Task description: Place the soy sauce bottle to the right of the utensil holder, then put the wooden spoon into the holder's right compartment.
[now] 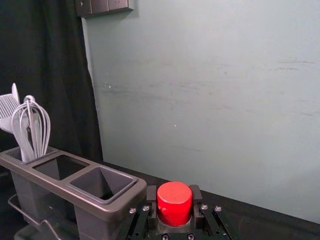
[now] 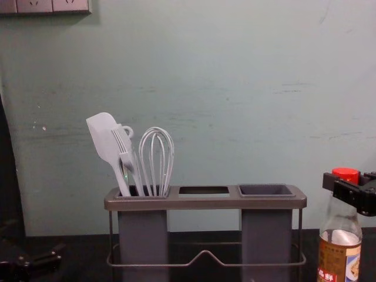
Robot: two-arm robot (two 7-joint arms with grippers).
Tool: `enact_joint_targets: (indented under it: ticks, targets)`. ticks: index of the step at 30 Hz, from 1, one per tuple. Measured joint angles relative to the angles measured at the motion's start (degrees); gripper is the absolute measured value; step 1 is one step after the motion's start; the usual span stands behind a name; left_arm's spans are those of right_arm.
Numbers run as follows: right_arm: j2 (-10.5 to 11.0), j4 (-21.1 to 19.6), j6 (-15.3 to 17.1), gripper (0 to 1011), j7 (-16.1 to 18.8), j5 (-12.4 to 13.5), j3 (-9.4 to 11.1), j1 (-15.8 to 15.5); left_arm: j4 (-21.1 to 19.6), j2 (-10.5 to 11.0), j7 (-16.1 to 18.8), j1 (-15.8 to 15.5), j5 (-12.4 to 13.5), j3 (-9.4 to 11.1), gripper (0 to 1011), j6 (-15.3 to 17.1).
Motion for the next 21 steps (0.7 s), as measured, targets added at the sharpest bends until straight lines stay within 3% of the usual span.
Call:
enact_joint_targets:
  ticks: [21]
  targets:
    - [-0.62, 4.01, -3.59, 393, 1.74, 0.52, -1.00, 1.82, 0.00, 0.00, 0.00, 0.00, 0.00, 0.00, 1000, 0.00]
